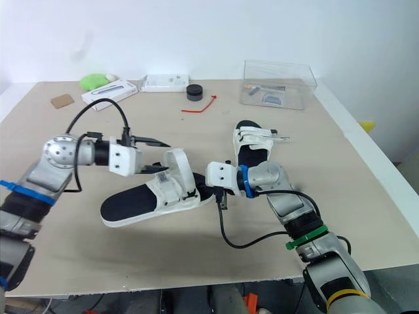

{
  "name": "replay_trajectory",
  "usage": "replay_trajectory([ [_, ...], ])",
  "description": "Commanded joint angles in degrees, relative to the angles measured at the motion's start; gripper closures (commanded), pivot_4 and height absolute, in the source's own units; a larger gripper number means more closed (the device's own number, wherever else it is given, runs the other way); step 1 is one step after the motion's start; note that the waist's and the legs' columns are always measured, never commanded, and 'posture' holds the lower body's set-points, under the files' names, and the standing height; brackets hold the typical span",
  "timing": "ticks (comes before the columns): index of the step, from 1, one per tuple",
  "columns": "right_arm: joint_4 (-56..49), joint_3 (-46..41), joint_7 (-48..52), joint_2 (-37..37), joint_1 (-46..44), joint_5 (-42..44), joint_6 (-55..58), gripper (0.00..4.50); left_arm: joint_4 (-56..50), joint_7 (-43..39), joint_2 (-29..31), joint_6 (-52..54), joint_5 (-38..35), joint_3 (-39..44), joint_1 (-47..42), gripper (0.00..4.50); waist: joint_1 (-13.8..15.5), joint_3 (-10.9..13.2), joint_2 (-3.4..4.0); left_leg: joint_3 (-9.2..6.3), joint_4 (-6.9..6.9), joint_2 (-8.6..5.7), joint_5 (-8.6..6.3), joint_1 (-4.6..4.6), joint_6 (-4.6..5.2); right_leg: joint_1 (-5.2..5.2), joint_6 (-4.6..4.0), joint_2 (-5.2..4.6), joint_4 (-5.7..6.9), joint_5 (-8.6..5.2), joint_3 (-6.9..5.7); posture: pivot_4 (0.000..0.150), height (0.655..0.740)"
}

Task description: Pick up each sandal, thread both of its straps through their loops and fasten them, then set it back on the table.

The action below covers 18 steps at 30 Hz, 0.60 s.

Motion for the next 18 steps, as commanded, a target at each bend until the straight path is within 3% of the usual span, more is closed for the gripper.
replay_trajectory([
  [1, 3.0, 2.9, 1.9, -1.3, 2.2, -3.4, 1.5, 4.50, -9.4, -0.9, 3.2, 27.0, -16.2, 7.0, 0.7, 1.75, 0.2, 0.0, -0.06, -0.10, 0.01, 0.00, 0.00, -0.01, 0.00, 0.02, -0.01, 0.00, 0.00, -0.02, -0.08, 0.150, 0.7400],
  [4, 2.9, 3.0, 1.9, -1.1, 2.2, -3.3, 1.6, 4.50, -18.1, 2.8, 6.1, 54.5, -39.5, 14.0, 2.0, 1.75, 0.1, 0.0, -0.19, -0.24, 0.08, 0.01, 0.00, -0.10, 0.00, 0.01, -0.01, -0.01, 0.02, -0.04, -0.15, 0.150, 0.7400],
  [8, 2.9, 3.0, 2.0, -1.0, 2.3, -3.3, 1.7, 4.50, -27.5, 11.4, 7.2, 70.2, -60.6, 20.6, 9.6, 1.75, 0.0, -0.1, 0.00, -0.38, 0.05, 0.00, -0.08, 0.00, 0.02, 0.09, 0.00, -0.07, 0.02, -0.24, -0.14, 0.150, 0.7400],
  [11, 2.8, 2.9, 2.0, -1.0, 2.5, -3.2, 1.8, 4.50, -33.7, 20.0, 4.6, 71.9, -63.7, 21.8, 17.6, 1.75, 0.0, -0.1, 0.07, -0.47, 0.04, 0.01, -0.10, 0.06, -0.02, 0.15, -0.06, -0.23, 0.07, -0.28, -0.19, 0.150, 0.7400],
  [18, 2.5, 2.8, 2.3, -0.8, 2.4, -3.3, 2.3, 4.50, -39.1, 36.1, -5.3, 69.0, -58.4, 20.9, 23.7, 1.75, 0.4, -0.1, 0.00, -0.62, 0.03, -0.03, -0.01, 0.28, -0.24, 0.35, -0.28, -0.28, 0.13, -0.23, -0.34, 0.150, 0.7400],
])
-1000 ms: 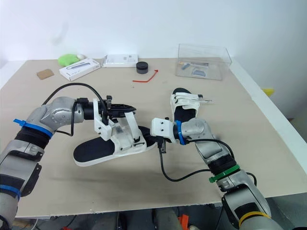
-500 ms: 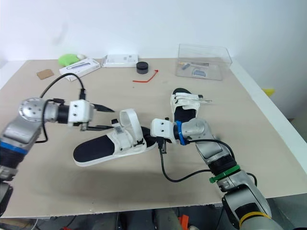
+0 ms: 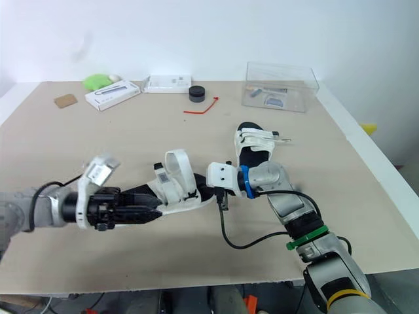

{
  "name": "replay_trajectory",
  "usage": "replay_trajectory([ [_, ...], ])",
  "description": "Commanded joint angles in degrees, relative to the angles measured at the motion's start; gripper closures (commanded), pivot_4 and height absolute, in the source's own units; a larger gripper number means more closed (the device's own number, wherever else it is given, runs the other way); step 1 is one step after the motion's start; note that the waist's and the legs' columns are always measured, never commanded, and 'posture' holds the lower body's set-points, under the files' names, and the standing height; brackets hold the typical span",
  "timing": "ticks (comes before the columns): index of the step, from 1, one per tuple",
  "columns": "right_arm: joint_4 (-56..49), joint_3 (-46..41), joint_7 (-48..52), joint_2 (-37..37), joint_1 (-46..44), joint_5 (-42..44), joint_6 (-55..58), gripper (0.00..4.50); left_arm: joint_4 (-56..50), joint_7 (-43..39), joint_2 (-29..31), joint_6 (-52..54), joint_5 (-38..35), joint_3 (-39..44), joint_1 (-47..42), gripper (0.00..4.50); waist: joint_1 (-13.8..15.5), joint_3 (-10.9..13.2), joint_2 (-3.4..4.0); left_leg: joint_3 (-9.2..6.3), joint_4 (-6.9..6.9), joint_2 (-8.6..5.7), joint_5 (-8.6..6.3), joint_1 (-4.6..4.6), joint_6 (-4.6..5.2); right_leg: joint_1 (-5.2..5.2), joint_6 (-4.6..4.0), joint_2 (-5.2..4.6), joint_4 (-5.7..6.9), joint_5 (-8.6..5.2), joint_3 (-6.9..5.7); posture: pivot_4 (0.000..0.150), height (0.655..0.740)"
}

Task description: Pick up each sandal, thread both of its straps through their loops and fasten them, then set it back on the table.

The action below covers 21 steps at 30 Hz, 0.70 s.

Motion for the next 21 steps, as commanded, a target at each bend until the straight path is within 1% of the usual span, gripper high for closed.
replay_trajectory([
  [1, 2.2, 3.0, 1.9, -0.8, 2.2, -2.8, 1.9, 4.50, -3.8, 5.4, -2.8, -1.9, 2.1, 0.5, 1.1, 1.75, 0.0, 0.0, 0.00, 0.01, 0.00, 0.00, 0.00, 0.00, -0.01, 0.00, -0.01, 0.02, 0.00, 0.00, 0.01, 0.150, 0.7400],
  [3, 2.1, 2.9, 1.9, -0.9, 2.3, -2.8, 2.0, 4.50, -5.6, 6.0, -3.8, -2.4, 4.2, -0.6, 2.5, 1.75, 0.0, 0.0, 0.00, 0.01, -0.03, 0.00, 0.00, 0.00, -0.01, -0.01, -0.04, 0.04, -0.01, -0.01, 0.03, 0.150, 0.7400],
  [7, 2.0, 2.8, 1.8, -1.0, 2.5, -2.9, 2.1, 4.50, -5.1, 5.2, -4.8, -5.9, 12.7, -4.1, 4.1, 1.75, 0.0, 0.0, 0.02, 0.01, -0.06, -0.01, -0.01, 0.01, -0.02, -0.01, -0.12, 0.05, -0.02, 0.00, 0.03, 0.150, 0.7400],
  [10, 1.7, 2.7, 1.6, -1.1, 2.6, -2.9, 2.3, 4.50, -2.4, 3.6, -4.9, -10.0, 20.2, -6.7, 2.4, 1.75, 0.0, -0.1, 0.06, 0.01, -0.05, -0.07, 0.00, 0.04, -0.03, 0.02, -0.06, 0.12, -0.02, -0.03, 0.02, 0.150, 0.7400],
  [14, 1.4, 2.6, 1.4, -1.0, 2.8, -2.9, 2.6, 4.50, 0.9, 0.0, -5.1, -14.3, 26.7, -8.7, 0.5, 1.75, 0.5, -0.2, 0.15, 0.03, -0.05, -0.14, 0.01, 0.13, -0.01, 0.13, -0.19, 0.13, -0.07, -0.14, 0.05, 0.150, 0.7400],
  [16, 1.3, 2.6, 1.3, -1.0, 2.9, -2.8, 2.8, 4.50, 2.6, -2.0, -5.1, -16.2, 29.5, -9.4, -0.4, 1.75, 0.5, -0.2, 0.15, 0.05, -0.04, -0.15, 0.02, 0.21, 0.00, 0.21, -0.18, 0.12, -0.07, -0.14, 0.08, 0.150, 0.7400],
  [21, 1.0, 2.5, 1.2, -1.0, 3.1, -2.9, 3.0, 4.50, 5.1, -6.1, -5.3, -18.5, 32.8, -9.4, -1.9, 1.75, 0.6, -0.2, 0.16, 0.05, -0.06, -0.13, 0.02, 0.58, 0.00, 0.59, -0.16, 0.13, -0.10, -0.18, 0.08, 0.150, 0.7400],
])
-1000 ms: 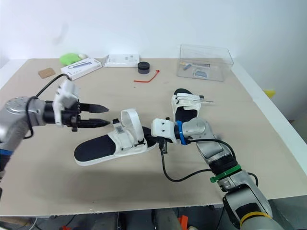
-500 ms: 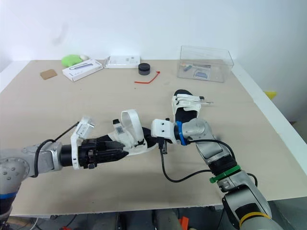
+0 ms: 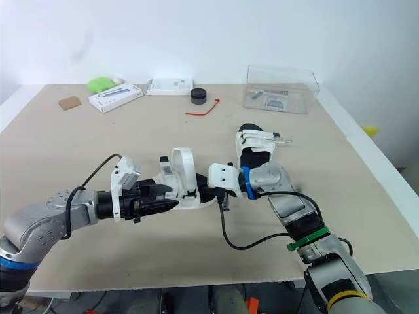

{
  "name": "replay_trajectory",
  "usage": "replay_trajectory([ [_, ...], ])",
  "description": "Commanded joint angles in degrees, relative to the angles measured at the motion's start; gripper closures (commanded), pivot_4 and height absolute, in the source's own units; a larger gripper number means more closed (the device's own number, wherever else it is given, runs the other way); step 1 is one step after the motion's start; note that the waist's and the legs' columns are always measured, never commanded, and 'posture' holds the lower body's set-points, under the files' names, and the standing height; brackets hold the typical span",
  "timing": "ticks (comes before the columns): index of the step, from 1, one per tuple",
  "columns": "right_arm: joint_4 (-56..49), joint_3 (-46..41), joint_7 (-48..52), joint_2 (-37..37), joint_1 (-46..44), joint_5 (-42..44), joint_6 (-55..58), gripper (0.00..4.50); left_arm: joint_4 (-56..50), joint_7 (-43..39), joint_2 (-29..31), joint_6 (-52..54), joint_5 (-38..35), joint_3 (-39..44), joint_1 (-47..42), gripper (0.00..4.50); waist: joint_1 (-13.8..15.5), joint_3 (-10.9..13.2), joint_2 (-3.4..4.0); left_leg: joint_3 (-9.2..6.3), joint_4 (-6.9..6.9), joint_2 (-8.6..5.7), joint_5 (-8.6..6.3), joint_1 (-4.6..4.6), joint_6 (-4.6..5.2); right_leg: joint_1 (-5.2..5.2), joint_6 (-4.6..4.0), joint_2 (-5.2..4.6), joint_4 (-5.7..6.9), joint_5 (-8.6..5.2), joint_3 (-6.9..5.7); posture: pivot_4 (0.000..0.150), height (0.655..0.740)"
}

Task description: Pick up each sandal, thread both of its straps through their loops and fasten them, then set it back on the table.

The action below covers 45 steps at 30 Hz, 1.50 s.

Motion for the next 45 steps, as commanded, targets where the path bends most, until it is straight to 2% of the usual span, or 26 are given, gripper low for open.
replay_trajectory([
  [1, 1.6, 2.6, 1.1, -0.8, 2.2, -2.8, 1.9, 4.50, 1.9, -2.5, 0.0, -1.4, 3.1, 0.2, -1.2, 1.75, 0.0, 0.0, 0.00, 0.01, 0.00, 0.00, 0.00, 0.00, 0.00, 0.00, 0.00, 0.01, 0.00, 0.00, 0.00, 0.150, 0.7400],
  [7, 1.5, 2.5, 1.0, -0.9, 2.3, -2.8, 2.0, 4.50, -0.8, -8.2, 0.5, 1.6, -0.7, 1.2, -2.3, 1.75, 0.0, 0.0, 0.00, 0.01, -0.02, 0.04, 0.00, 0.01, 0.00, 0.00, 0.01, 0.01, 0.00, -0.02, -0.01, 0.150, 0.7400],
  [12, 1.6, 2.5, 0.9, -0.9, 2.3, -2.9, 2.0, 4.50, -1.2, -9.8, 0.3, 4.5, -3.5, 2.9, -5.7, 1.75, 0.0, 0.0, -0.01, 0.00, -0.04, 0.04, -0.01, -0.01, 0.00, -0.01, 0.03, 0.02, -0.02, -0.05, -0.02, 0.150, 0.7400],
  [19, 1.8, 2.7, 0.8, -0.5, 2.0, -3.0, 1.8, 4.50, 4.5, -9.0, -2.1, 2.0, 5.8, -2.6, -9.7, 1.75, 0.0, 0.0, 0.01, 0.00, -0.09, 0.04, -0.01, 0.00, 0.00, -0.02, 0.03, 0.06, -0.03, -0.07, 0.01, 0.150, 0.7400],
  [34, 1.3, 2.6, 0.2, -0.9, 2.8, -3.3, 1.7, 4.50, 12.0, -10.4, -9.5, 3.3, 9.3, -4.9, -15.2, 1.75, 0.0, 0.1, -0.01, -0.01, -0.12, 0.06, -0.02, -0.01, 0.01, -0.03, 0.08, 0.07, -0.04, -0.07, 0.00, 0.150, 0.7400],
  [37, 1.3, 2.6, 0.1, -0.9, 2.7, -3.3, 1.8, 4.50, 13.6, -12.0, -9.7, 3.4, 11.0, -6.7, -16.9, 2.44, 0.0, 0.1, -0.01, -0.02, -0.12, 0.06, -0.02, -0.01, 0.01, -0.03, 0.08, 0.07, -0.04, -0.07, -0.01, 0.150, 0.7400],
  [42, 1.3, 2.5, 0.0, -1.0, 2.7, -3.4, 2.0, 4.50, 15.4, -14.5, -10.4, 4.0, 11.8, -7.5, -18.7, 4.48, 0.0, 0.1, -0.01, -0.01, -0.14, 0.06, -0.03, -0.01, 0.02, -0.03, 0.09, 0.09, -0.05, -0.08, 0.01, 0.150, 0.7400],
  [45, 1.2, 2.5, -0.1, -1.0, 2.8, -3.4, 2.1, 4.50, 18.2, -14.4, -11.9, 5.3, 11.6, -6.1, -20.6, 4.48, 0.0, 0.1, -0.01, -0.02, -0.13, 0.06, -0.03, -0.02, 0.02, -0.03, 0.08, 0.08, -0.05, -0.08, -0.01, 0.150, 0.7400],
])
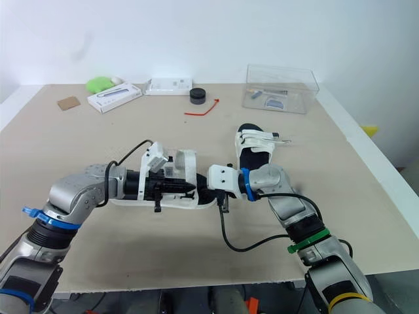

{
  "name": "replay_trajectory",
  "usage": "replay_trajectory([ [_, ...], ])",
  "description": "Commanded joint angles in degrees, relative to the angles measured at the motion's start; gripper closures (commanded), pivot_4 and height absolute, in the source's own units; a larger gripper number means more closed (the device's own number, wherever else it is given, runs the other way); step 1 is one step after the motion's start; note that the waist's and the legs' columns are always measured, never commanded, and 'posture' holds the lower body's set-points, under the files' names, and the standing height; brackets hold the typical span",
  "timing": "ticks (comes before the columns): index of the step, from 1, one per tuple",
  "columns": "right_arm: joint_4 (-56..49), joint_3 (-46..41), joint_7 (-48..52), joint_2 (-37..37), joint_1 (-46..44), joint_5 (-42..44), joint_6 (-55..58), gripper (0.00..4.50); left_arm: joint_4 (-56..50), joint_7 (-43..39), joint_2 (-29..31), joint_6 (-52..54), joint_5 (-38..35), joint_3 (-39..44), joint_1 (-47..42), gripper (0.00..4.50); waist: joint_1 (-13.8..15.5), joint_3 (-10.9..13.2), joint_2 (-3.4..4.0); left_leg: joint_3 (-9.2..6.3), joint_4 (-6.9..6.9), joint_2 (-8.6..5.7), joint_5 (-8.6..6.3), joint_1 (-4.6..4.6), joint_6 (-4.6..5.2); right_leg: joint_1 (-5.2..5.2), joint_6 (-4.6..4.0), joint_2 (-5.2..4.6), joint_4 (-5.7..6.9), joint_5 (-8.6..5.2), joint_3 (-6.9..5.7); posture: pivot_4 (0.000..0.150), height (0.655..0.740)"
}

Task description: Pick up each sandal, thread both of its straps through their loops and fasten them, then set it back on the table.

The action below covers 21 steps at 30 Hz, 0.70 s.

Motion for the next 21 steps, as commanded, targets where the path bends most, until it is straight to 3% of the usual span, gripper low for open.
replay_trajectory([
  [1, 2.4, 2.5, 0.1, -0.8, 2.2, -3.4, 2.0, 4.50, 2.3, -0.1, -1.5, 1.5, -0.8, 2.0, -2.8, 4.48, 0.0, 0.0, 0.00, 0.00, 0.00, -0.01, 0.00, 0.00, 0.00, 0.01, 0.00, -0.01, 0.00, 0.00, 0.00, 0.150, 0.7400],
  [8, 2.1, 2.5, 0.0, -1.0, 2.4, -3.4, 2.2, 4.50, 7.0, -4.7, 0.4, 10.5, -5.0, 4.4, -5.9, 4.48, -0.1, 0.0, 0.01, -0.01, -0.02, 0.00, -0.01, -0.01, 0.01, -0.03, 0.07, 0.03, -0.01, 0.01, -0.01, 0.150, 0.7400],
  [21, 1.6, 2.3, -0.2, -1.2, 2.8, -3.4, 2.6, 4.50, 7.9, -6.7, 0.5, 15.6, -4.6, 2.4, -6.5, 4.48, -0.2, 0.0, 0.01, -0.03, -0.04, 0.02, -0.05, -0.02, 0.02, -0.04, 0.11, 0.03, -0.01, -0.01, -0.03, 0.150, 0.7400],
])
